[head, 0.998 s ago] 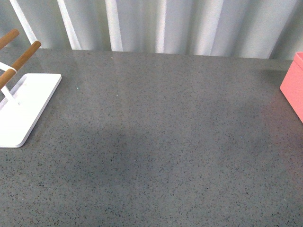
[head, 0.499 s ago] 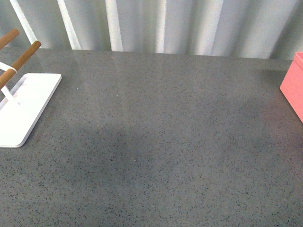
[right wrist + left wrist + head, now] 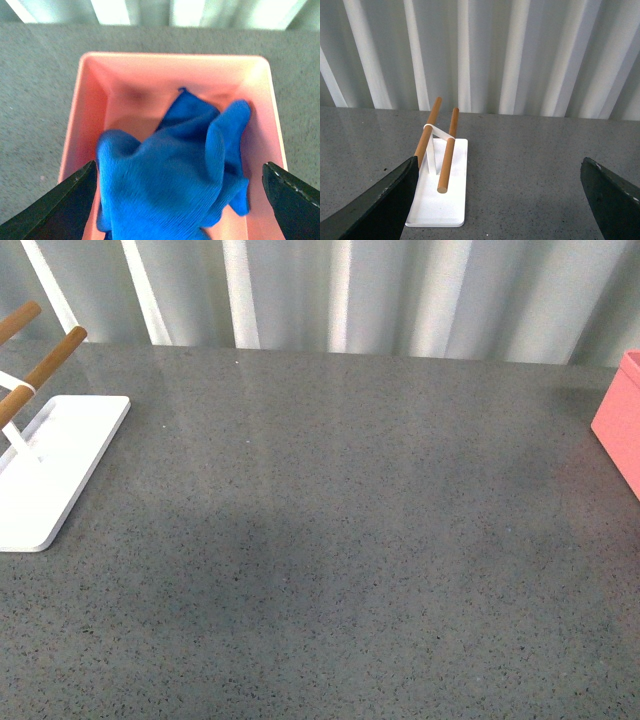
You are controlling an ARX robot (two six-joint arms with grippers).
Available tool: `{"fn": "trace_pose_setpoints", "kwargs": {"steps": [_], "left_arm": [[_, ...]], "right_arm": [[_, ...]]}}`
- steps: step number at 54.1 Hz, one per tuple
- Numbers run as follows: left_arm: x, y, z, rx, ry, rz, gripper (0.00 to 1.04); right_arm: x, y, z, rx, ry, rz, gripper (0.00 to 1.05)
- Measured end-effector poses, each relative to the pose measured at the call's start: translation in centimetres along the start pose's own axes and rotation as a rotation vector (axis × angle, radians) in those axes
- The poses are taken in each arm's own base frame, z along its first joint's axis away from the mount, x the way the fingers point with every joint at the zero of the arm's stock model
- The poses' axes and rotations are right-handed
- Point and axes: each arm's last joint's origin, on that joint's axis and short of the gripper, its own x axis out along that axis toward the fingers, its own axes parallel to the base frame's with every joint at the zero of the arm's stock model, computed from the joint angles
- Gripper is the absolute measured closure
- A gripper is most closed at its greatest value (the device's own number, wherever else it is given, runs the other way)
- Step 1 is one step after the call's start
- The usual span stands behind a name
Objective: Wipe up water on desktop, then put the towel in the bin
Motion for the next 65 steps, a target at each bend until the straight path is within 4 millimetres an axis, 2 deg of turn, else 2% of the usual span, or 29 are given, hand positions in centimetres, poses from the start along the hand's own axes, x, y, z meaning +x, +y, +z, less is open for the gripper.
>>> {"fn": "trace_pose_setpoints", "kwargs": {"steps": [9,15,19,28,39,44,47,52,65], "left_arm": [[0.0,0.0,0.0,0.000,0.000,0.000,0.07],[0.0,0.0,0.0,0.000,0.000,0.000,0.07],[0.0,0.0,0.0,0.000,0.000,0.000,0.07],[0.0,0.0,0.0,0.000,0.000,0.000,0.07],[0.0,0.0,0.0,0.000,0.000,0.000,0.07],[0.0,0.0,0.0,0.000,0.000,0.000,0.07],[0.0,0.0,0.0,0.000,0.000,0.000,0.07],[0.0,0.0,0.0,0.000,0.000,0.000,0.07],[0.0,0.0,0.0,0.000,0.000,0.000,0.07]], "right_arm": [[-2.4,1.6,2.3,-0.014,-0.102,0.042,0.07],[-4.8,2.9,4.3,-0.025,-0.246,0.116,0.07],[-6.4,3.8,4.9,-0.037,-0.318,0.148,0.07],[-9.6,5.7,4.8,-0.060,-0.431,0.197,0.07],[-11.6,7.4,3.2,-0.061,-0.464,0.215,0.07],[-11.9,8.5,2.1,-0.044,-0.583,0.048,0.20],[-12.1,9.7,0.7,-0.028,-0.653,-0.024,0.31],[-12.1,11.9,-2.4,-0.013,-0.681,-0.029,0.51],[-11.6,14.6,-7.3,0.004,-0.650,-0.020,0.90]]}}
